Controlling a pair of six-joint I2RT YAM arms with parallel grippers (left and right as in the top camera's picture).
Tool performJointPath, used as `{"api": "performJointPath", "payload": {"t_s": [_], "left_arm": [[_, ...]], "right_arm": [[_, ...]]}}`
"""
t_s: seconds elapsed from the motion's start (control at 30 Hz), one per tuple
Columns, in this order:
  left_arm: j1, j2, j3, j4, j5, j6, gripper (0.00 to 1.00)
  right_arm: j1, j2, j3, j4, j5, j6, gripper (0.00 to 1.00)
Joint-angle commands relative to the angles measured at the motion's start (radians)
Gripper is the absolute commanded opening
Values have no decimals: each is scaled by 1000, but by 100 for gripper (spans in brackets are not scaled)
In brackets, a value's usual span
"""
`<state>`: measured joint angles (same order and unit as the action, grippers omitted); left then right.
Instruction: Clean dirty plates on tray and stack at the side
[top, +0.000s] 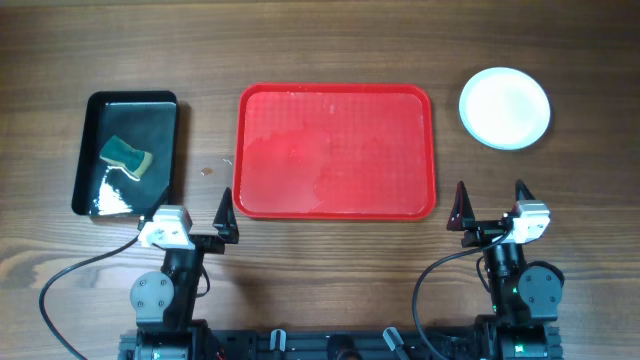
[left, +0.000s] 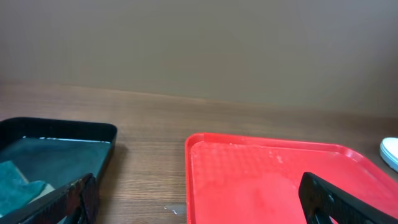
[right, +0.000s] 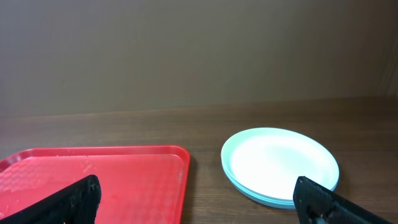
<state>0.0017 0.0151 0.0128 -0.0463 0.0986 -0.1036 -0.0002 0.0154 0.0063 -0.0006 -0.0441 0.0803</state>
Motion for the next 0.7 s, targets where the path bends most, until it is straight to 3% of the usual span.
{"api": "performJointPath", "payload": {"t_s": [0.0,0.2,0.5,0.67], "left_arm": [[-6,-12,-7,-30,-49,-66,100],[-6,-12,-7,-30,-49,-57,100],[-26,-12,-7,-31,-45,127,100],[-31,-12,-7,-32,-63,135,100]], "right_arm": [[-4,-12,-1,2,-4,-13,100],[-4,-12,-1,1,-4,-13,100],[-4,-12,-1,2,-4,-13,100],[-4,-11,-1,2,-4,-13,100]]}}
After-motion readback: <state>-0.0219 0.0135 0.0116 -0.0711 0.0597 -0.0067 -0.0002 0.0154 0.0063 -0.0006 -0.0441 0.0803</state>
